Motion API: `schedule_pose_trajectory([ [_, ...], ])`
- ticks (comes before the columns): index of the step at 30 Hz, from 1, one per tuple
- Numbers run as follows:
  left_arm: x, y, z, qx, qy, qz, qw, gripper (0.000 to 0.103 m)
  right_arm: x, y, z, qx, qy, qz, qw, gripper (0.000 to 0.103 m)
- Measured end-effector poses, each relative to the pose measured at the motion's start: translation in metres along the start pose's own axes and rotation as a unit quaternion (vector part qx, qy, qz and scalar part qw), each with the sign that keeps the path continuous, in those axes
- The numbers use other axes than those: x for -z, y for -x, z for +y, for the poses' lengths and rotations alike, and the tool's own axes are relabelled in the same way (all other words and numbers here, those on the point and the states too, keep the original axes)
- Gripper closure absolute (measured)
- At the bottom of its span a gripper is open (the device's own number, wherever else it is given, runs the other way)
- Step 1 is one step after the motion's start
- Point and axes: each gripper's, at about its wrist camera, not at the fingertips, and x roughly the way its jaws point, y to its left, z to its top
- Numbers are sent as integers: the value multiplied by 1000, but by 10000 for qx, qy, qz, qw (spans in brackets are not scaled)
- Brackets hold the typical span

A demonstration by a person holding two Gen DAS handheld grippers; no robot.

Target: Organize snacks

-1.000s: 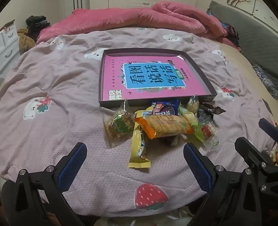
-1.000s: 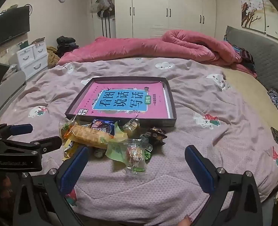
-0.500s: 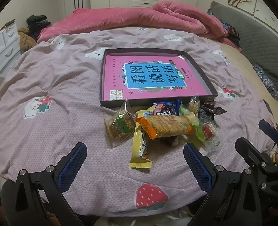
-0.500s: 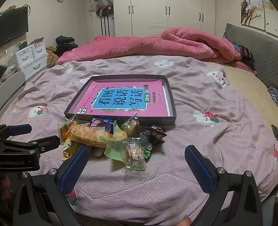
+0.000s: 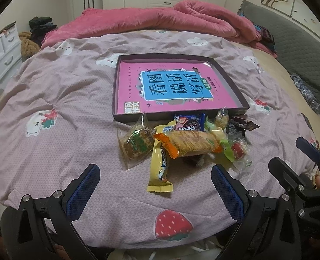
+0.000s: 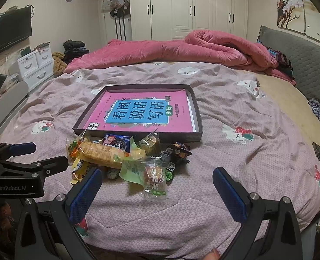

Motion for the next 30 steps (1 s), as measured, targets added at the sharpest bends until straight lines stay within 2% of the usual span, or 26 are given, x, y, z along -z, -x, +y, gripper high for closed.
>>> schedule_pose_trajectory([
  [30, 0, -9, 8, 59, 137, 222, 9996, 1, 3, -4, -1, 5, -37, 62, 10000, 0],
])
